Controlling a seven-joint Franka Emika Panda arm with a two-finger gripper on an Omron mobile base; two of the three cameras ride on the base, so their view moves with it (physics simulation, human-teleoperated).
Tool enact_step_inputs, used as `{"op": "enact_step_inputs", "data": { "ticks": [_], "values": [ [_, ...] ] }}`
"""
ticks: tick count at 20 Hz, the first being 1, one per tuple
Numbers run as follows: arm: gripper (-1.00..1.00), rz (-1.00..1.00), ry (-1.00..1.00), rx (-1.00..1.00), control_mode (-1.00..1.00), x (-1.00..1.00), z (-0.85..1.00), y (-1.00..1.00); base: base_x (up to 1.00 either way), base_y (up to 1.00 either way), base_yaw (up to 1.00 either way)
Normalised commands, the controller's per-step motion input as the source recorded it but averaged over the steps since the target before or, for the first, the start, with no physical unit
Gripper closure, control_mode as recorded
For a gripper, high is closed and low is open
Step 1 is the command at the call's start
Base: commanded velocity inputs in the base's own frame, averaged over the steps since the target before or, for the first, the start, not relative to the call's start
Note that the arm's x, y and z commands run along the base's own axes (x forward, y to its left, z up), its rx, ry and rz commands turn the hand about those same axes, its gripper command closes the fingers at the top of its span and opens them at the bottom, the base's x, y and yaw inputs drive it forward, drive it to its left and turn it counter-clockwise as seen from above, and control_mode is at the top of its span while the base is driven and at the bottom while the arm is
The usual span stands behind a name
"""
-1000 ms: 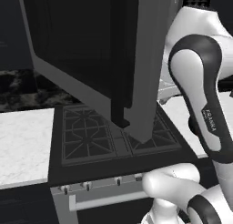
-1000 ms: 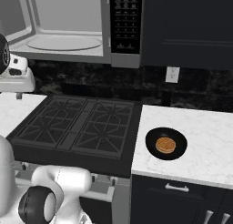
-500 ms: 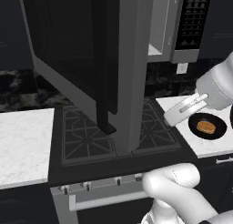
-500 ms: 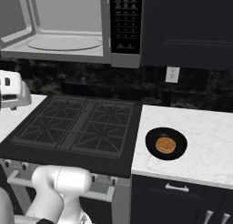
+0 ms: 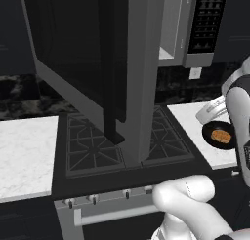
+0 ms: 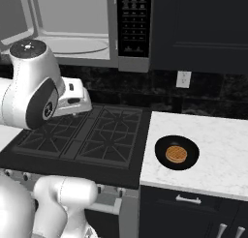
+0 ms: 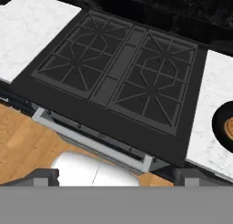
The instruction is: Open the microwave, place the bowl with waffle inside the microwave, then close the microwave door and turn it on.
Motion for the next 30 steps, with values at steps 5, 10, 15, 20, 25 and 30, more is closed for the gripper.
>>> {"op": "enact_step_inputs", "data": {
  "ticks": [5, 10, 15, 20, 25, 30],
  "values": [
    [-1.0, -0.16, 0.06, -0.34, -1.0, 0.99, -0.87, -1.0, 0.0, 0.0, 0.0],
    [-1.0, -0.13, 0.11, -0.25, -1.0, 0.61, -1.0, -1.0, 0.0, 0.0, 0.0],
    [-1.0, -0.1, 0.17, -0.07, -1.0, 0.7, -1.0, -1.0, 0.0, 0.0, 0.0],
    [-1.0, -0.02, 0.1, 0.02, -1.0, 0.34, -0.88, -0.86, 0.0, 0.0, 0.0],
    [-1.0, 0.01, 0.0, 0.04, -1.0, 0.47, -0.4, -0.43, 0.0, 0.0, 0.0],
    [-1.0, 0.07, 0.0, 0.0, -1.0, 0.52, -0.32, -0.02, 0.0, 0.0, 0.0]
  ]
}}
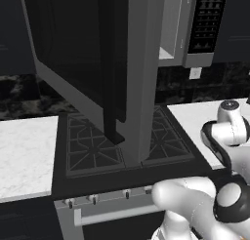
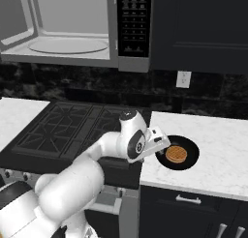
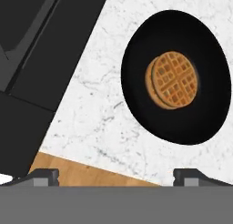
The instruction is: Open the microwave, place the bowl with waffle inside the microwave, then close the microwave door and turn it on.
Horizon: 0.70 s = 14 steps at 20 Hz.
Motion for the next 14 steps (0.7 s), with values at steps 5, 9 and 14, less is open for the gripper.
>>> {"op": "enact_step_inputs", "data": {
  "ticks": [5, 9, 14],
  "values": [
    [-1.0, 0.06, 0.0, 0.0, -1.0, 0.49, -0.41, -0.04, 0.0, 0.0, 0.0],
    [-1.0, 0.05, 0.03, 0.0, -1.0, 0.64, -0.36, -0.24, 0.0, 0.0, 0.0],
    [-1.0, 0.04, 0.06, 0.0, -1.0, 0.48, -0.44, -0.14, 0.0, 0.0, 0.0]
  ]
}}
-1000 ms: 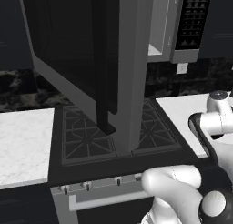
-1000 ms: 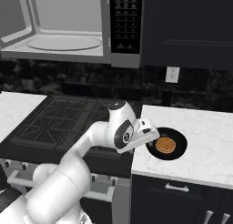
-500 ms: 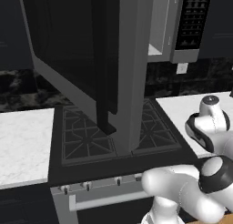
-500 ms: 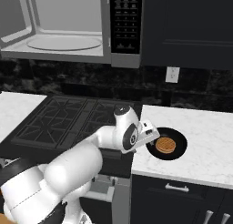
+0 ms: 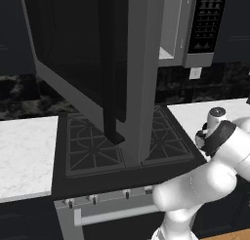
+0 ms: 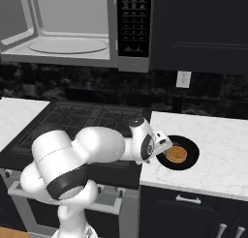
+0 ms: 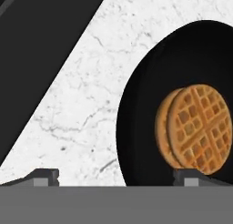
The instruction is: Open the microwave, place the bowl with waffle inside the microwave, then close the microwave door and turn it on.
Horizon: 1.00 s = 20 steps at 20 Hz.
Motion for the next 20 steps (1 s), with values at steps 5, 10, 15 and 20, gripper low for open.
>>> {"op": "enact_step_inputs", "data": {
  "ticks": [5, 10, 15, 20],
  "values": [
    [-1.0, 0.02, 0.07, 0.0, -1.0, 0.38, -0.39, -0.16, 0.0, 0.0, 0.0],
    [-1.0, 0.0, 0.04, 0.0, -1.0, 0.33, -0.27, -0.38, 0.0, 0.0, 0.0],
    [1.0, 0.0, 0.0, 0.0, -1.0, 0.21, -0.24, -0.36, 0.0, 0.0, 0.0],
    [1.0, 0.0, 0.0, 0.0, -1.0, -0.1, -0.28, -0.04, 0.0, 0.0, 0.0]
  ]
}}
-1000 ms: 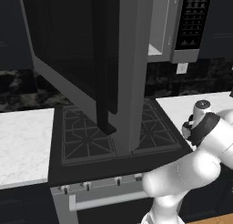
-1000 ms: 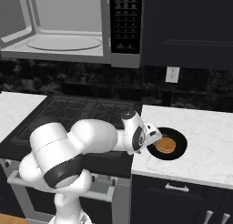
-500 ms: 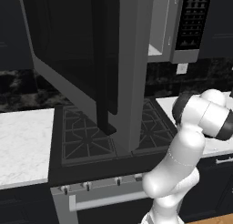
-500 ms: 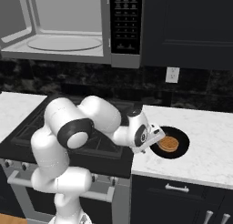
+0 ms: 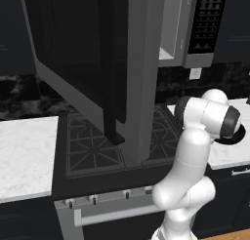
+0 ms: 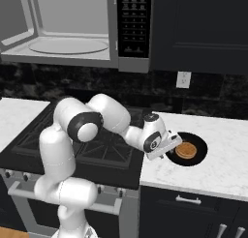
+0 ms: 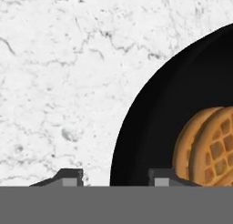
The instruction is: Open the microwave, place the bowl with waffle inside the microwave, then close the microwave door and turn it on.
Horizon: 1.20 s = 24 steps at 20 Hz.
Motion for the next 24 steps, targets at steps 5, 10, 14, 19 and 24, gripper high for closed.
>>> {"op": "enact_step_inputs", "data": {
  "ticks": [5, 10, 14, 19, 24],
  "values": [
    [1.0, 0.0, -0.05, 0.02, -1.0, -0.53, 0.08, 0.02, 0.0, 0.0, 0.0],
    [1.0, 0.14, -0.1, 0.0, -1.0, -0.9, 0.96, 0.43, 0.0, 0.0, 0.0],
    [1.0, 0.35, 0.01, -0.1, -1.0, -0.92, 1.0, 0.91, 0.0, 0.0, 0.0],
    [1.0, 0.43, 0.07, -0.1, -1.0, -0.93, 1.0, 1.0, 0.0, 0.0, 0.0],
    [1.0, 0.38, 0.18, -0.02, -1.0, -0.66, 1.0, 1.0, 0.0, 0.0, 0.0]
  ]
}}
